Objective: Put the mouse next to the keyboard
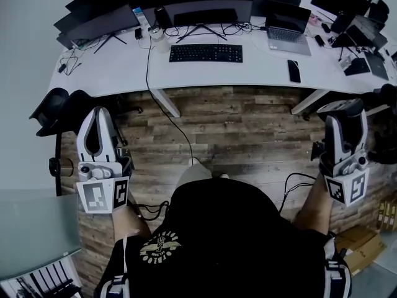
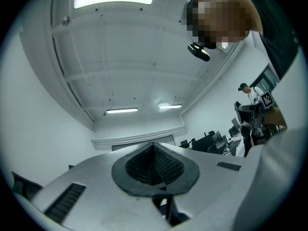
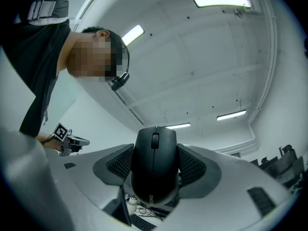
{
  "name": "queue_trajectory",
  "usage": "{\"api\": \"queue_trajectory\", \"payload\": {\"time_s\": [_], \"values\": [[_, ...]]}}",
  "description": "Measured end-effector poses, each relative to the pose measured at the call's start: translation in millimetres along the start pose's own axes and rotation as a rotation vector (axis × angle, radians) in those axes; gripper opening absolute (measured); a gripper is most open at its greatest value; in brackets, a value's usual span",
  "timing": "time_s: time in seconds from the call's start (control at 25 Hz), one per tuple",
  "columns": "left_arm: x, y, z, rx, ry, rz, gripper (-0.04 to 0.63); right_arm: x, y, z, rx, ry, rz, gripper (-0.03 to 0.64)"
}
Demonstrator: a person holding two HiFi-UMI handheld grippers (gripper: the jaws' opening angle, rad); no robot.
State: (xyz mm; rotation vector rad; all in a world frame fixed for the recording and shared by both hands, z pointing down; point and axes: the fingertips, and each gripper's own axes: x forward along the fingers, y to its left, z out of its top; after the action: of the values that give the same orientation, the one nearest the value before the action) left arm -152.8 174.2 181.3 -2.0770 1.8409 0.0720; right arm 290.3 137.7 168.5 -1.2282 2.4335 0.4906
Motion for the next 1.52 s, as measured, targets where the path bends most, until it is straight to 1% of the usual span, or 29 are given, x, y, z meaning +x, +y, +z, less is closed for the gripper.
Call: {"api": "queue_trajectory", "payload": {"time_s": [0.16, 0.36, 0.68, 1.12, 1.52], "values": [[9, -4, -8, 0.002, 0.009, -0.014, 0.002, 1, -4, -11, 0.009, 0.010, -0.006, 0.285], [25, -4, -15, 0.000, -0.003, -0.033, 0.002, 4, -10, -19, 0.008, 0.011, -0.026, 0.285], [52, 0, -36, 0.000, 0.004, -0.069, 0.002, 20, -11, -34, 0.003, 0.041, -0.034, 0.285], [88, 31, -67, -0.031, 0.025, -0.068, 0.002, 72, -9, -61, -0.013, 0.076, -0.018, 0.285], [140, 61, -103, -0.040, 0.055, -0.067, 0.002, 125, -20, -100, -0.011, 0.104, -0.015, 0.285]]}}
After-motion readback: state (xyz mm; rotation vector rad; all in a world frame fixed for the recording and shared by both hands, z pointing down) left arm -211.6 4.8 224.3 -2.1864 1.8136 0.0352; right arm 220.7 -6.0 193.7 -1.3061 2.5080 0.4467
